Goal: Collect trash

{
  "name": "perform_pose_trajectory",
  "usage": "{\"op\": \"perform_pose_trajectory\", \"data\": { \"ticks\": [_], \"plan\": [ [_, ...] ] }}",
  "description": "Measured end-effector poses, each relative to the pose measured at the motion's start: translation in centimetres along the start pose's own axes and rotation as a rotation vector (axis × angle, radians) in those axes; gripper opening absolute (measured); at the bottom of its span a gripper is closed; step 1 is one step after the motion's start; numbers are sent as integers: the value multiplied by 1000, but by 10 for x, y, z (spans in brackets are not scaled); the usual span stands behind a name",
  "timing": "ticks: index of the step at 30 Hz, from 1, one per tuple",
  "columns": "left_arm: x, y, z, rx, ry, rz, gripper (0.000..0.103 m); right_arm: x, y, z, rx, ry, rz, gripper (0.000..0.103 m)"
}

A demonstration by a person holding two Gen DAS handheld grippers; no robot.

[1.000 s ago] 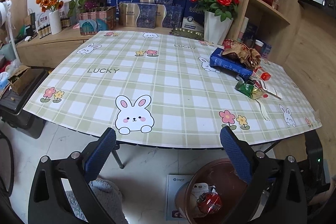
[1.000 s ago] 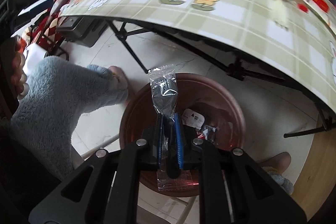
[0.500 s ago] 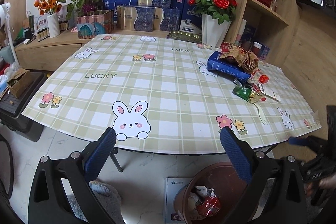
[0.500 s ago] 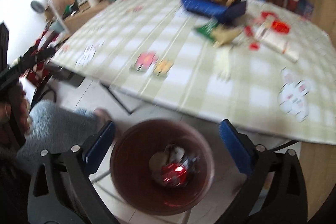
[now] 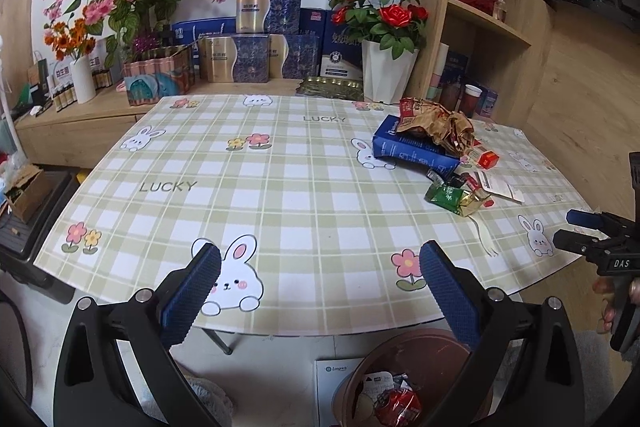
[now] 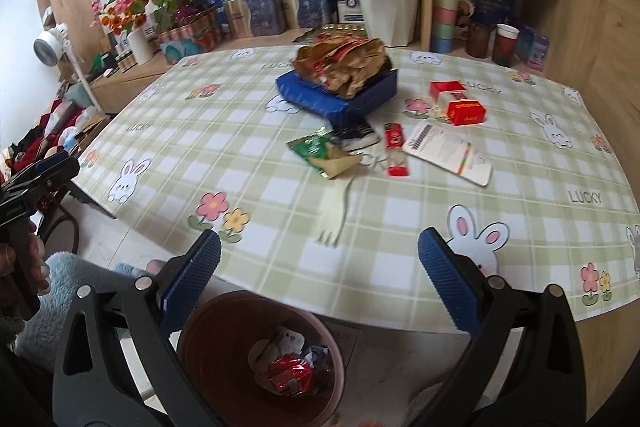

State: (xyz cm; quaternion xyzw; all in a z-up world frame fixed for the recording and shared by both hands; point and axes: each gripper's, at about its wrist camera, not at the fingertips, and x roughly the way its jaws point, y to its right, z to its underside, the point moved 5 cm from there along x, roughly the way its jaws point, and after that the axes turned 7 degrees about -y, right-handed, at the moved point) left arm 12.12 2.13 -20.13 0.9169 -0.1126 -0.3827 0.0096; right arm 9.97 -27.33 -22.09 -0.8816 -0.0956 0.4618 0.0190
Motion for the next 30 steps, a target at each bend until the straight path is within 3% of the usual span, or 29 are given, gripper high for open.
{"op": "perform_pose_trajectory", "data": {
  "ticks": [9, 21, 26, 30],
  "plan": [
    [16, 17, -14, 29, -21, 16, 97, -3, 29, -4, 80, 41, -28, 97],
    [51, 55, -31, 80, -65, 76, 97, 16, 67, -2, 133, 19, -15, 97],
    [70, 88, -55, 129, -54, 115, 97, 23, 78, -4, 135, 13, 5, 97],
    [97, 127, -88, 240, -40, 144, 97, 29, 86, -9, 156, 3, -3, 97]
  ]
}}
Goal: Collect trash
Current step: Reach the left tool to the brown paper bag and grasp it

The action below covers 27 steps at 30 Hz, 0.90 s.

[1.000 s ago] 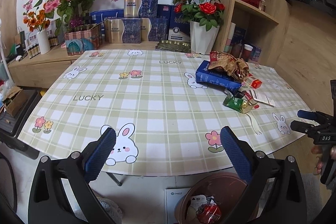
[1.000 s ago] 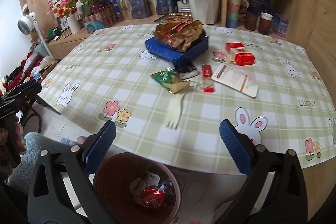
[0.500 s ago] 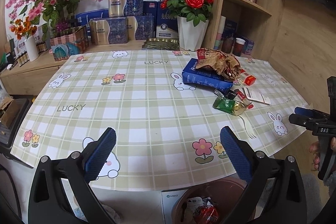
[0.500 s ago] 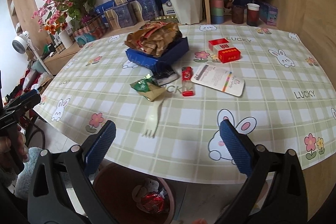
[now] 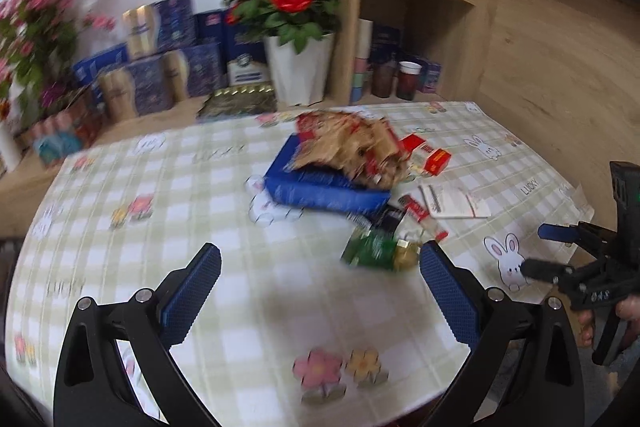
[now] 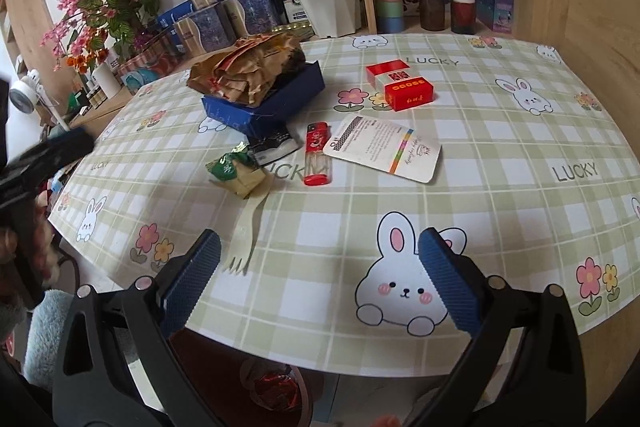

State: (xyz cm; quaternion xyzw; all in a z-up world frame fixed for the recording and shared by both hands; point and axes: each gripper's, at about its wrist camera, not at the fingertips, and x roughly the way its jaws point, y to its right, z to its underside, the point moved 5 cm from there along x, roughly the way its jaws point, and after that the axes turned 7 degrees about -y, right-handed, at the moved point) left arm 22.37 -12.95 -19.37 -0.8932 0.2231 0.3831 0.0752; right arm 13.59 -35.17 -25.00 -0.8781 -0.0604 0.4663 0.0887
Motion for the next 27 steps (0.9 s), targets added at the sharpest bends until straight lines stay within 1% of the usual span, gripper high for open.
{"op": "perform_pose_trajectory", "data": {
  "ticks": [1, 3, 4, 6, 8, 10, 14, 16, 18, 21, 23, 25, 26, 27],
  "plan": [
    [10, 9, -15, 38, 2, 11, 97, 1, 2, -3, 1, 2, -1, 97],
    [26, 21, -37, 80, 13, 24, 97, 1, 4, -8, -3, 6, -2, 97],
    [37, 28, -50, 94, 2, 47, 97, 2, 5, -10, -5, 7, 0, 97],
    [57, 39, -73, 103, -13, 66, 97, 2, 8, -13, -5, 11, 4, 97],
    [71, 49, -87, 122, -19, 59, 97, 2, 12, -16, 0, 13, 6, 97],
    [88, 56, -99, 136, -23, 23, 97, 3, 17, -18, 4, 10, 0, 97],
    [124, 65, -107, 167, -60, -33, 97, 3, 30, -21, 11, 11, 10, 97],
    [140, 66, -105, 199, -96, -62, 97, 3, 36, -22, 23, 14, 10, 97],
    [156, 65, -102, 219, -139, -67, 97, 3, 41, -24, 37, 23, -1, 97],
    [164, 58, -99, 197, -143, -67, 97, 6, 45, -26, 29, 18, 5, 97],
    [157, 53, -96, 178, -104, -45, 80, 13, 44, -29, -17, -8, 32, 97],
    [146, 47, -92, 159, -85, 5, 64, 22, 42, -35, -85, -54, 67, 97],
    [140, 45, -90, 162, -79, 29, 62, 26, 41, -36, -115, -72, 77, 97],
    [136, 43, -89, 168, -77, 56, 57, 33, 40, -40, -171, -95, 95, 97]
  ]
}}
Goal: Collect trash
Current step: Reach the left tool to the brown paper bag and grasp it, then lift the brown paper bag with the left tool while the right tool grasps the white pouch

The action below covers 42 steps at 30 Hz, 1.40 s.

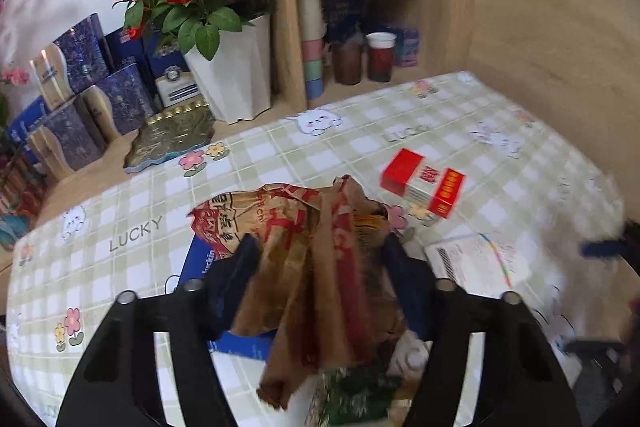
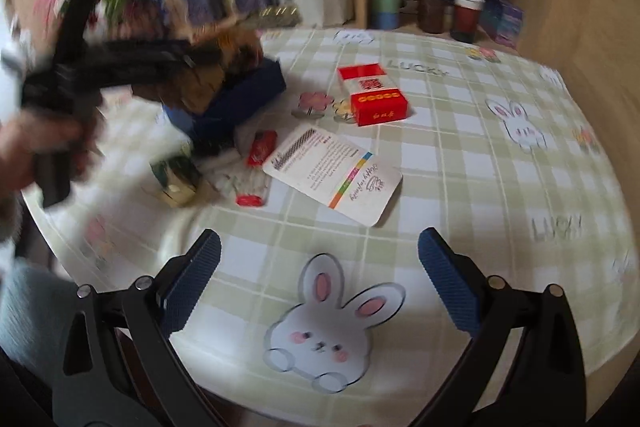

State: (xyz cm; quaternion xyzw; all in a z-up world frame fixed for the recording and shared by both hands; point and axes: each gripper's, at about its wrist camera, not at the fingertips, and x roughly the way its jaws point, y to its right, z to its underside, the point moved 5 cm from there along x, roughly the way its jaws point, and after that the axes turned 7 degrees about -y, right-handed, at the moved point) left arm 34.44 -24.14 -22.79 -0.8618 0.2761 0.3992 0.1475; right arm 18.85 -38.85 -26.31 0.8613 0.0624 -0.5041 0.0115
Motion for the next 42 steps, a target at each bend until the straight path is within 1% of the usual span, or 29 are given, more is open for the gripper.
{"op": "perform_pose_trajectory", "data": {
  "ticks": [2, 3, 4, 5, 6, 7, 9, 11, 13, 15, 18, 20, 22, 23, 26, 28, 29, 31, 34, 40, 41, 42],
  "plan": [
    [-12, -6, 5, 10, 11, 58, 53, 9, -2, -5, -83, -23, 24, 97],
    [-17, -9, 6, 9, 19, 63, 16, 16, -3, -10, -141, -42, 35, 97],
    [-27, -18, 7, 5, 33, 49, 2, 21, -3, -14, -177, -53, 33, 97],
    [-33, -21, 7, -3, 38, 30, 2, 26, -4, -18, -215, -68, 28, 97],
    [-38, -28, 7, -20, 46, 32, 0, 35, -6, -24, -272, -91, 40, 97],
    [-43, -36, 8, -49, 53, 57, 0, 42, -7, -29, -315, -108, 55, 97],
    [-48, -45, 9, -63, 51, 56, 0, 56, -7, -39, -382, -151, 68, 97],
    [-53, -52, 12, -70, 65, 50, 0, 65, -6, -47, -406, -179, 59, 97],
    [-56, -59, 14, -103, 66, 86, 0, 72, -5, -56, -426, -195, 44, 97],
    [-59, -67, 18, -141, 60, 123, 0, 78, -8, -63, -451, -216, 10, 97],
    [-62, -74, 28, -197, 53, 205, 1, 91, -13, -65, -507, -269, -15, 97],
    [-66, -78, 35, -221, 52, 230, 7, 98, -16, -67, -533, -292, -20, 97],
    [-69, -84, 41, -234, 58, 228, 39, 105, -17, -70, -538, -310, -29, 97],
    [-72, -88, 44, -243, 69, 227, 43, 107, -17, -72, -531, -313, -39, 97],
    [-72, -102, 52, -270, 62, 205, 47, 112, -16, -75, -498, -333, -76, 97],
    [-72, -112, 56, -293, 59, 188, 52, 115, -12, -75, -455, -360, -116, 94],
    [-72, -116, 58, -304, 61, 179, 53, 115, -9, -75, -429, -370, -132, 94],
    [-73, -122, 60, -315, 63, 163, 56, 114, -10, -73, -413, -379, -120, 92],
    [-74, -124, 59, -309, 65, 146, 62, 111, -13, -71, -397, -382, -113, 86],
    [-74, -122, 56, -291, 72, 113, 68, 101, -16, -62, -372, -403, -96, 68],
    [-72, -122, 56, -286, 70, 105, 69, 98, -16, -60, -359, -408, -98, 65],
    [-70, -122, 57, -278, 66, 92, 73, 95, -17, -58, -334, -408, -116, 65]
  ]
}}
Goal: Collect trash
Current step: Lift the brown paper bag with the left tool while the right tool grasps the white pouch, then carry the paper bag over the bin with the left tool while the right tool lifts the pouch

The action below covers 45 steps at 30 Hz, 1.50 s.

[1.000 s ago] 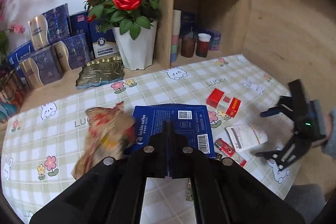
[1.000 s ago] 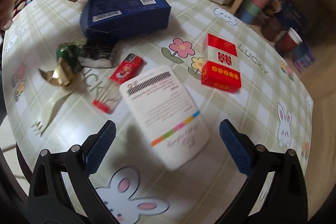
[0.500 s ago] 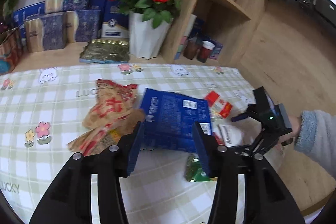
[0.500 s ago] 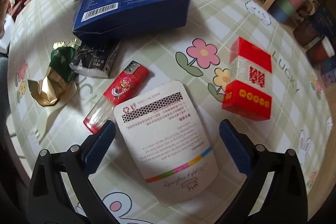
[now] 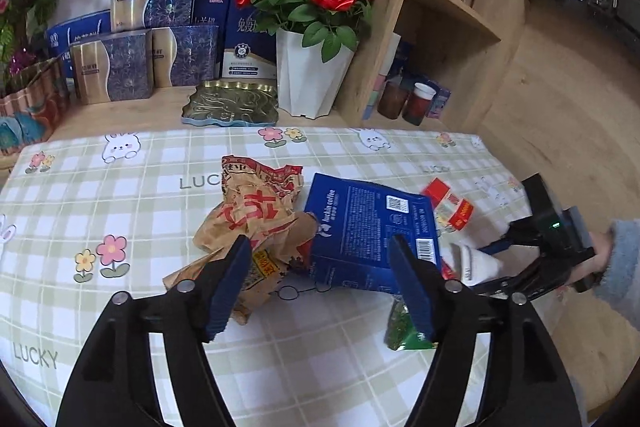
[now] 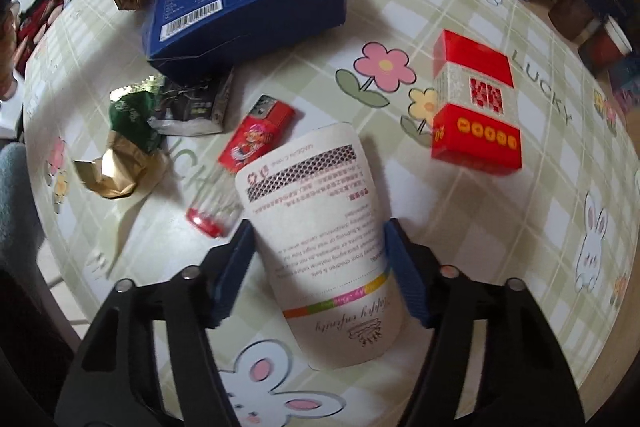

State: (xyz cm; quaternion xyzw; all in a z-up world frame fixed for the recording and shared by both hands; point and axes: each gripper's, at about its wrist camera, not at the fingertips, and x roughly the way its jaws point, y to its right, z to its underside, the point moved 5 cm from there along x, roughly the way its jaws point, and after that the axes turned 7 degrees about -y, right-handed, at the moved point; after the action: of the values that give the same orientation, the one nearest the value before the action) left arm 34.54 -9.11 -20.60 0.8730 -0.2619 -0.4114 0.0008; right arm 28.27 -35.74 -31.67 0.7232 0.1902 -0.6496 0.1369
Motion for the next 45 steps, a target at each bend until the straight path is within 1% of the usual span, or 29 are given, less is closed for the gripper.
{"op": "perform_pose_trajectory", "data": {
  "ticks": [1, 2, 3, 4, 6, 7, 8, 10, 12, 14, 15, 17, 18, 20, 22, 23, 24, 25, 26, 28, 29, 30, 31, 32, 36, 42, 45],
  "plan": [
    [2, -1, 0, 5, -2, -14, 77, -2, -1, 3, 16, 10, -9, 65],
    [5, -2, 0, 7, -4, -27, 78, -6, -3, 5, 36, 26, -25, 65],
    [8, -4, -1, 8, -7, -38, 79, -10, -6, 7, 56, 55, -59, 65],
    [13, -7, -3, 8, -13, -58, 81, -12, -7, 8, 71, 74, -72, 64],
    [19, -10, -7, 5, -15, -75, 83, -17, -7, 9, 119, 111, -90, 63],
    [24, -11, -11, 7, -18, -84, 87, -20, -6, 10, 148, 135, -87, 63],
    [30, -12, -15, 12, -22, -96, 89, -23, -4, 10, 175, 158, -78, 63],
    [40, -13, -22, 30, -30, -141, 91, -27, 0, 12, 221, 196, -59, 63],
    [52, -15, -26, 53, -50, -185, 94, -30, 5, 13, 254, 231, -58, 63],
    [64, -20, -28, 48, -79, -206, 94, -31, 13, 15, 290, 258, -52, 63],
    [71, -26, -30, 14, -93, -209, 94, -31, 17, 16, 302, 266, -53, 63],
    [80, -38, -31, -80, -112, -191, 94, -33, 16, 18, 317, 273, -61, 63],
    [86, -47, -31, -163, -125, -161, 95, -33, 15, 19, 320, 274, -64, 63],
    [96, -59, -27, -288, -172, -107, 95, -32, 15, 16, 313, 273, -67, 63],
    [101, -65, -20, -358, -196, -89, 95, -34, 9, 18, 305, 275, -71, 63],
    [100, -65, -18, -355, -190, -87, 94, -34, 7, 18, 305, 276, -72, 63],
    [97, -63, -16, -330, -185, -93, 87, -34, 6, 17, 305, 277, -74, 63],
    [95, -60, -16, -302, -183, -80, 74, -35, 4, 17, 305, 280, -76, 63],
    [91, -56, -16, -279, -182, -74, 71, -36, 3, 17, 307, 284, -77, 63],
    [81, -49, -15, -248, -184, -49, 61, -40, 1, 17, 312, 295, -81, 63],
    [77, -46, -15, -235, -181, -44, 58, -40, 0, 16, 316, 299, -82, 63],
    [70, -44, -15, -217, -173, -44, 53, -42, -1, 16, 323, 305, -83, 63],
    [62, -41, -15, -200, -168, -40, 41, -45, -2, 16, 337, 318, -86, 63],
    [58, -38, -14, -194, -168, -35, 39, -47, -3, 16, 344, 326, -90, 63],
    [39, -33, -9, -167, -150, -24, 39, -55, -15, 14, 365, 356, -110, 63],
    [2, -28, 10, -155, -121, 2, 38, -70, -42, 16, 367, 383, -129, 63],
    [-17, -23, 19, -128, -108, 1, 38, -76, -56, 19, 362, 390, -131, 63]
  ]
}}
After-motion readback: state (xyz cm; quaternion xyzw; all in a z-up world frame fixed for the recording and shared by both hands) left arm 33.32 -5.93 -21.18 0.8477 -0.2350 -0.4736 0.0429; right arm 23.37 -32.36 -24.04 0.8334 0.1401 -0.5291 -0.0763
